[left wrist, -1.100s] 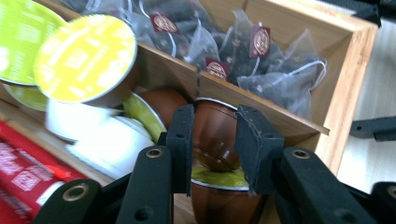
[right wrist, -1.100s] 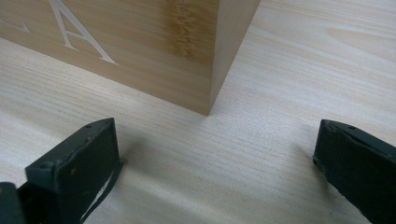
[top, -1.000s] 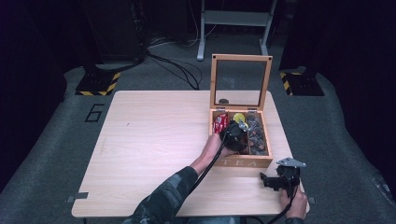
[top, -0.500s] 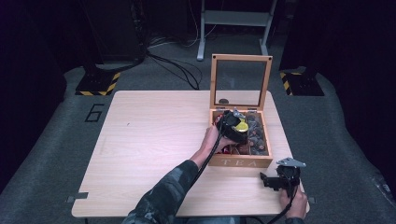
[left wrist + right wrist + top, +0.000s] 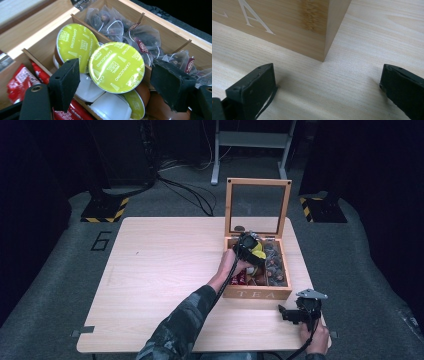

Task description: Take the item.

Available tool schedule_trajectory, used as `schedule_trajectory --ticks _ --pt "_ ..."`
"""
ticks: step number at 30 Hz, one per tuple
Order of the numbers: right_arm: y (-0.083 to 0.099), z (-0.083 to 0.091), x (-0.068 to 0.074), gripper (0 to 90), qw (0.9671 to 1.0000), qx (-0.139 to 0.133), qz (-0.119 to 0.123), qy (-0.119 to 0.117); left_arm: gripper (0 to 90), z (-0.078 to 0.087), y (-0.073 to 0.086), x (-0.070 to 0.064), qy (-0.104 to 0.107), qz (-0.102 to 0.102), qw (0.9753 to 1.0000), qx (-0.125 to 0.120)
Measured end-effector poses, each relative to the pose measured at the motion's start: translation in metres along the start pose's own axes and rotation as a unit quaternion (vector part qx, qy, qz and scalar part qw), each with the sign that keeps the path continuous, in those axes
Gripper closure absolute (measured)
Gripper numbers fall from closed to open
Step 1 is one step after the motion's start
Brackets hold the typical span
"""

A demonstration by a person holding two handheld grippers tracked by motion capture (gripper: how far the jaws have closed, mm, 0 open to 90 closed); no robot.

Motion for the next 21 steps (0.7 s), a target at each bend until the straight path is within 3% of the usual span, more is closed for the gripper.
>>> schedule_trajectory --ticks 4,10,21 --pt "0.0 -0.0001 -0.0001 0.0 1.0 0.0 0.0 0.0 25.7 -0.0035 0.0006 -0.0016 0.001 -0.004 1.0 0.007" --pt "0.0001 0.0 0.0001 0.0 1.0 0.0 -0.001 0.0 36.8 -0.0065 0.0013 -0.0042 -0.005 -0.01 0.9997 0.022" --pt "0.0 0.0001 0.0002 0.0 1.0 0.0 -0.001 0.0 38.0 -0.0019 -0.0017 -0.0079 -0.007 -0.017 0.9997 0.014"
Point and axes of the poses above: each handheld gripper's, and its own axes: z roughly backward along the jaws, y roughly out of its underside, x roughly to its left, the point moved 9 cm from there along -z, roughly forward along the jaws, and after that the axes turned 3 degrees about -z, right-handed, at the moved point
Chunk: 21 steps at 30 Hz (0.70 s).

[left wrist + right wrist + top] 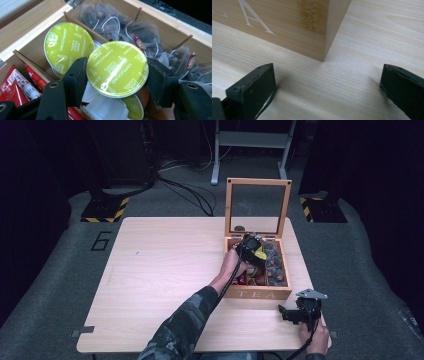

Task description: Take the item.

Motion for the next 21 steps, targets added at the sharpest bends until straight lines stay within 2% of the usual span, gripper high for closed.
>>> schedule_trajectory --ticks 8,21 --pt "0.0 0.0 0.0 0.0 1.0 -0.001 0.0 0.001 38.1 0.011 -0.005 -0.003 -0.002 0.0 0.9998 -0.019" --pt "0.0 0.0 0.0 0.0 1.0 0.001 -0.003 0.0 38.2 0.037 -0.009 -0.004 -0.007 -0.015 0.9991 -0.038"
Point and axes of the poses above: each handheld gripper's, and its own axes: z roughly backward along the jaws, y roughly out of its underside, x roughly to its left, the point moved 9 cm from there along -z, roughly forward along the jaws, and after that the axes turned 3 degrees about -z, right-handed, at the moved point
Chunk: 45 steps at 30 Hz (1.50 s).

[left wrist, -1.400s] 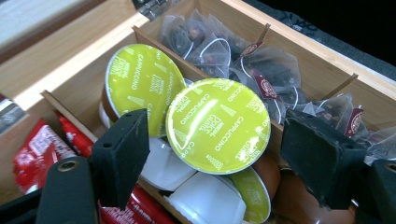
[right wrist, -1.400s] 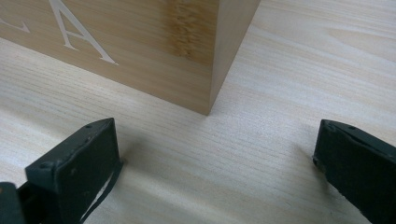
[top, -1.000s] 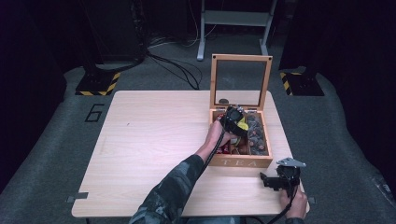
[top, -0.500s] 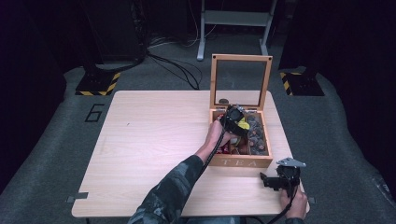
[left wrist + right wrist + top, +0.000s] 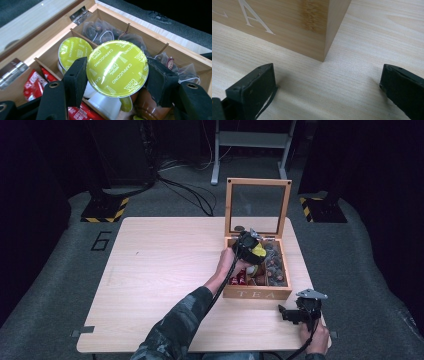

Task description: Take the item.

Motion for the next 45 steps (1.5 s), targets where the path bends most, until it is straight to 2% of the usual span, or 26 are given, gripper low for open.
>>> schedule_trajectory --ticks 9,21,34,37,38,41,43,45 --pt "0.0 0.0 0.0 0.0 1.0 -0.001 0.0 0.001 38.2 0.023 -0.003 0.003 -0.005 -0.006 0.9999 -0.014" --pt "0.0 0.0 0.0 0.0 1.0 -0.002 0.001 0.001 38.2 0.06 0.002 0.005 -0.018 -0.018 0.9992 -0.031" --pt "0.0 0.0 0.0 0.0 1.0 -0.001 0.002 0.002 38.3 0.109 0.024 0.019 -0.044 -0.022 0.9977 -0.047" --pt "0.0 0.0 0.0 0.0 1.0 -0.001 0.002 0.002 38.3 0.116 0.027 0.022 -0.048 -0.017 0.9974 -0.051" --pt "0.0 0.0 0.0 0.0 1.0 0.0 0.002 0.002 38.3 0.125 0.031 0.026 -0.057 -0.013 0.9967 -0.056" --pt "0.0 0.0 0.0 0.0 1.0 -0.001 0.001 0.002 38.3 0.136 0.037 0.033 -0.065 -0.008 0.996 -0.06" --pt "0.0 0.0 0.0 0.0 1.0 -0.001 0.001 0.002 38.2 0.139 0.039 0.034 -0.064 -0.004 0.996 -0.061" --pt "0.0 0.0 0.0 0.0 1.0 -0.001 0.001 0.002 38.3 0.145 0.047 0.04 -0.071 0.005 0.9954 -0.063"
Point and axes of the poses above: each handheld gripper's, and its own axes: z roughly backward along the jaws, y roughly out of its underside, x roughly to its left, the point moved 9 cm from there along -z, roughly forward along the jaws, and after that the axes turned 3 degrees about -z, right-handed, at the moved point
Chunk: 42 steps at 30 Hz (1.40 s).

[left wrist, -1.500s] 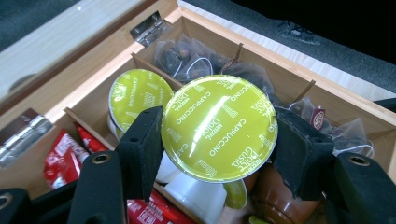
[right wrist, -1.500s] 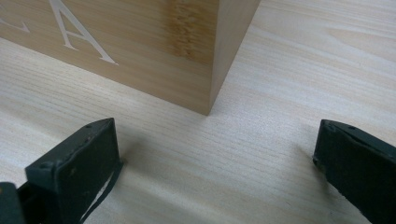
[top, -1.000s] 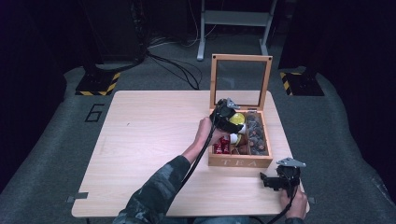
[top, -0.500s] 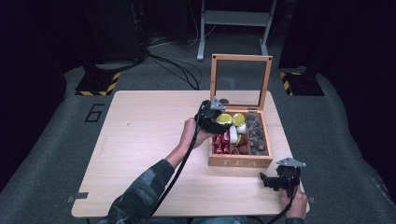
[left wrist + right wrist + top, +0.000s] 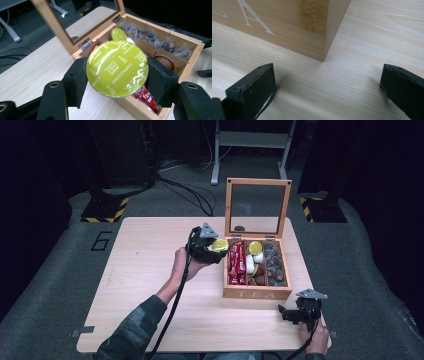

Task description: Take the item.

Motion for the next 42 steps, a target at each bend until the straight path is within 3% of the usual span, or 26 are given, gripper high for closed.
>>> schedule_trajectory --ticks 13,24,27,34,42 --pt "0.0 0.0 0.0 0.0 1.0 0.001 0.002 -0.001 38.3 0.021 0.029 0.018 -0.023 0.019 0.9996 -0.001" --pt "0.0 0.0 0.0 0.0 1.0 0.001 0.002 -0.001 38.2 0.036 0.06 0.034 -0.05 0.029 0.9983 0.002" --pt "0.0 0.0 0.0 0.0 1.0 0.001 0.002 -0.001 38.3 0.039 0.074 0.039 -0.057 0.04 0.9976 0.003" --pt "0.0 0.0 0.0 0.0 1.0 0.001 0.002 -0.001 38.3 0.037 0.099 0.045 -0.067 0.045 0.9964 0.024" --pt "0.0 0.0 0.0 0.0 1.0 0.001 0.002 -0.001 38.2 0.02 0.128 0.049 -0.08 0.046 0.9945 0.049"
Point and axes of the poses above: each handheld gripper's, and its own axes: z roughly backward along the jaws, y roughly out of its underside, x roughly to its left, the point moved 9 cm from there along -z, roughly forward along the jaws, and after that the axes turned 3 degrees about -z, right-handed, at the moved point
